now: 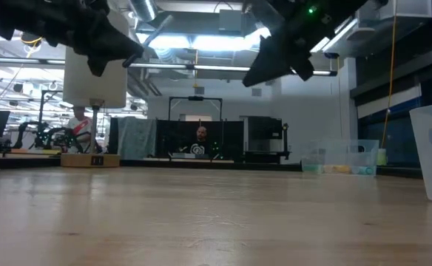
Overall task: Pick & Place Markers
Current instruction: Put the dark blue marker pen into the bottom transparent bin
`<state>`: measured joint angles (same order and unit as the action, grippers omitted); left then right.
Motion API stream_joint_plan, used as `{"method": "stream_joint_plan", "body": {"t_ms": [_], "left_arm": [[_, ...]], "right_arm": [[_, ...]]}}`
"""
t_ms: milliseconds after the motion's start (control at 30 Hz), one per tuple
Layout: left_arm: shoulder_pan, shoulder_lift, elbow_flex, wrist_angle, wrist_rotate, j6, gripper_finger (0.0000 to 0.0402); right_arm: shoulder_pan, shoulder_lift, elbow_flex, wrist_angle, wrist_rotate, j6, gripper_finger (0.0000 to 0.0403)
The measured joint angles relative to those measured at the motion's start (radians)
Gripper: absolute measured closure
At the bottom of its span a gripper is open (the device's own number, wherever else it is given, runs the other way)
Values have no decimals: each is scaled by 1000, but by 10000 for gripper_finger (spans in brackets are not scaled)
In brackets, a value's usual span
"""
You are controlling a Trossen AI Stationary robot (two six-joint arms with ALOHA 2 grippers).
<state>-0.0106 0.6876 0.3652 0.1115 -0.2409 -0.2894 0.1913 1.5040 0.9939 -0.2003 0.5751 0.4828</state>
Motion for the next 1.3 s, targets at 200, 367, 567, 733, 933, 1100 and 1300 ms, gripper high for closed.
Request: {"method": "stream_joint_plan", "body": {"t_ms": [200,367,567,733,933,1100,1300], "left_arm": [[-68,6,-77,199,0,47,375],[-141,14,-124,306,-37,85,375],[-230,48,-148,354,-107,121,375],[-295,109,-148,394,-149,167,375],[-324,167,-148,495,-151,222,375],[-320,217,-148,546,-150,205,375],[-320,331,-113,620,-125,187,375]], "right_arm": [[0,17,0,78,-1,-47,393],[0,59,0,147,-1,-61,369],[0,120,-1,293,-111,-176,323],[0,155,-1,438,-179,-232,283],[0,159,-1,503,-237,-235,265],[14,160,-1,559,-236,-268,264],[32,160,-1,636,-239,-341,264]]}}
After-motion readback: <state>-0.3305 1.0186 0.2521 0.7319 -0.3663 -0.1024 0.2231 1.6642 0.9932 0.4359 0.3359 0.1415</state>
